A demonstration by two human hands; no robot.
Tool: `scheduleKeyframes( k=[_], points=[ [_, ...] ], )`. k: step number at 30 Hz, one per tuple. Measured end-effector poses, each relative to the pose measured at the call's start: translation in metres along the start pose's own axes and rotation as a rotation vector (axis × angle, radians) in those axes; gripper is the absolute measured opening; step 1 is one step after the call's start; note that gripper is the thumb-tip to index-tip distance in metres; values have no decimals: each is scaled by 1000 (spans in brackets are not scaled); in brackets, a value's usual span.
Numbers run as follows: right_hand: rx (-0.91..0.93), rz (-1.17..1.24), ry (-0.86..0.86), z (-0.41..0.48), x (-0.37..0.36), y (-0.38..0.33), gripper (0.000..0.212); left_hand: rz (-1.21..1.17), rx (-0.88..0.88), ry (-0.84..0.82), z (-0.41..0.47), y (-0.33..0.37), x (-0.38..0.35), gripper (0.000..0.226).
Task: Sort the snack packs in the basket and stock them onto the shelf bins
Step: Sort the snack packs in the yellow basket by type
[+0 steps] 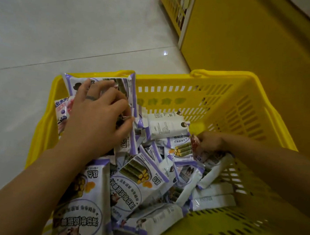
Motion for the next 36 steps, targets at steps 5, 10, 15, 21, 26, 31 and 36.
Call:
scheduleKeyframes(
  k=[5,10,15,21,26,31,36],
  points=[
    [56,-57,-18,8,1,-3,43,-3,-16,25,1,-1,0,34],
    [36,-106,-97,7,-8,-1,34,-1,-31,52,0,-1,0,32],
    [88,-111,-25,4,-15,-3,24,3,-38,62,1,-1,0,32],
    [153,-140,105,-24,9,-15,25,6,-45,43,1,0,1,36],
    [132,-273,309,-62,42,-23,26,9,-68,9,-2,1,2,41],
    [229,-430,556,-115,73,-41,40,-29,-119,-76,-7,0,6,49],
    [427,-291,555,-173,84,-80,41,-112,-81,-59,-19,-2,28,39]
  ],
)
Point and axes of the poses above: each hand's wrist, its own z-axis towards the middle knuckle, its own x-axis out of the back of the hand, y = z × x, the point moved 7 cm from there along z, towards the middle knuckle, and after that the axes turned 14 degrees about z, right-handed, at the moved point
